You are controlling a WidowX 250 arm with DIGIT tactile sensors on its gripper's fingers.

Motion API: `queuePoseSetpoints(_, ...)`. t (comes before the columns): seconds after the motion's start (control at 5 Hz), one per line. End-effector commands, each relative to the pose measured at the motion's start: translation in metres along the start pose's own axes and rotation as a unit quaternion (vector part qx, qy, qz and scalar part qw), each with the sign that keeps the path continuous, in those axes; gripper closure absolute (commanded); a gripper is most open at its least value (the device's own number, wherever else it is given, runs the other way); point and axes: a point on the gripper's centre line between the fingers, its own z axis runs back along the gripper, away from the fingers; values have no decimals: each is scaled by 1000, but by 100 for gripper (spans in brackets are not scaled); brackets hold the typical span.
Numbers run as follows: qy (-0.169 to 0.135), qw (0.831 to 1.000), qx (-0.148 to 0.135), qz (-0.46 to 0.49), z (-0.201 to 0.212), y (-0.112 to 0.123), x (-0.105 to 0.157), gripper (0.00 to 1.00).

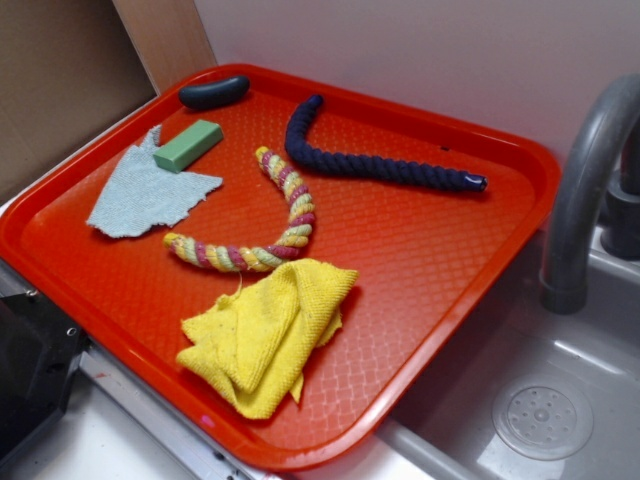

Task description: Grab the green block.

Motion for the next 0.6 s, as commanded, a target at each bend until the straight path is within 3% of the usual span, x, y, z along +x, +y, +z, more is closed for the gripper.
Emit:
queuePoseSetpoints(0.0,0,1000,0,0,0,0,0,0)
queuePoseSetpoints(0.2,-32,997,-17,68,-18,23,26,0)
queuePoseSetpoints(0.4,-45,996,-33,75,-43,54,51,0)
